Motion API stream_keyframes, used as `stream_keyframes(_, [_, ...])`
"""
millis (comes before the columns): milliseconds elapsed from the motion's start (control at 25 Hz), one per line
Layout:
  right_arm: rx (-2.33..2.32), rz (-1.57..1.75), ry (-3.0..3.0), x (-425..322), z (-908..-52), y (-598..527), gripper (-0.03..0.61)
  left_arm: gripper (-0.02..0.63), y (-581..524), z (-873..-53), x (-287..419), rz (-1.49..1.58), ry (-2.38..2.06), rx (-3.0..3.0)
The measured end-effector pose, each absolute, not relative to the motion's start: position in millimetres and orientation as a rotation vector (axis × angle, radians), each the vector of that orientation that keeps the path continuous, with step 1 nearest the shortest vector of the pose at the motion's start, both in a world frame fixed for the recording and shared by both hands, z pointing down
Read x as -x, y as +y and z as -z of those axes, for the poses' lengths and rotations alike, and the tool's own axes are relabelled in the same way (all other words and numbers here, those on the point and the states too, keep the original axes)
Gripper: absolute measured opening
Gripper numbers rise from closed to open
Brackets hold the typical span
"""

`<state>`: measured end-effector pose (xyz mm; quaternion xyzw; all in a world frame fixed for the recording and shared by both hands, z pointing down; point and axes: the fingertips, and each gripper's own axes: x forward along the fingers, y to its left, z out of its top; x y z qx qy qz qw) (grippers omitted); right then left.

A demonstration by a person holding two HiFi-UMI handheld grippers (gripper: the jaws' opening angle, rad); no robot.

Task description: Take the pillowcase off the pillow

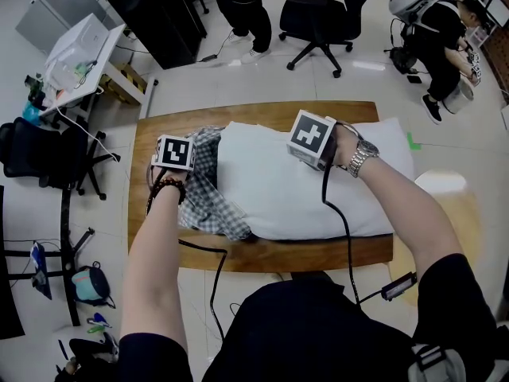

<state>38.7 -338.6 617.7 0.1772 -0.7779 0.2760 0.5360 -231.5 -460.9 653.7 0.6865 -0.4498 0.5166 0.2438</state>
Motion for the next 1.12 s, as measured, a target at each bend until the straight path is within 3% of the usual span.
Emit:
stream_keyframes(120, [-0.464,-0.543,-1.883,-39.9,-616.5,-353.5,0.02,0.038,-467.1,-644.1,232.7,-1.392,-1.266,-1.941])
stream_keyframes(200, [-0.607,-0.283,-1.918,-49.4,-604.1,-391.1,0.031,0.043,-468.2,-643.4,224.6,-1.364,-1.268,-2.011])
stream_keyframes(360, [-0.686,-0.107,-1.921,-54.8,-605.2,-401.3,0.131,0.107,-445.8,-644.3,213.2,-1.349,-1.223,-2.022])
stream_keyframes(520, [-0.675,-0.139,-1.947,-49.5,-612.4,-383.6,0.193,0.155,-478.2,-585.9,168.3,-1.127,-1.318,-2.468])
stream_keyframes(1120, [-0.751,-0.024,-1.973,-21.2,-591.1,-309.3,0.21,0.176,-390.6,-580.7,181.7,-1.051,-1.333,-2.558])
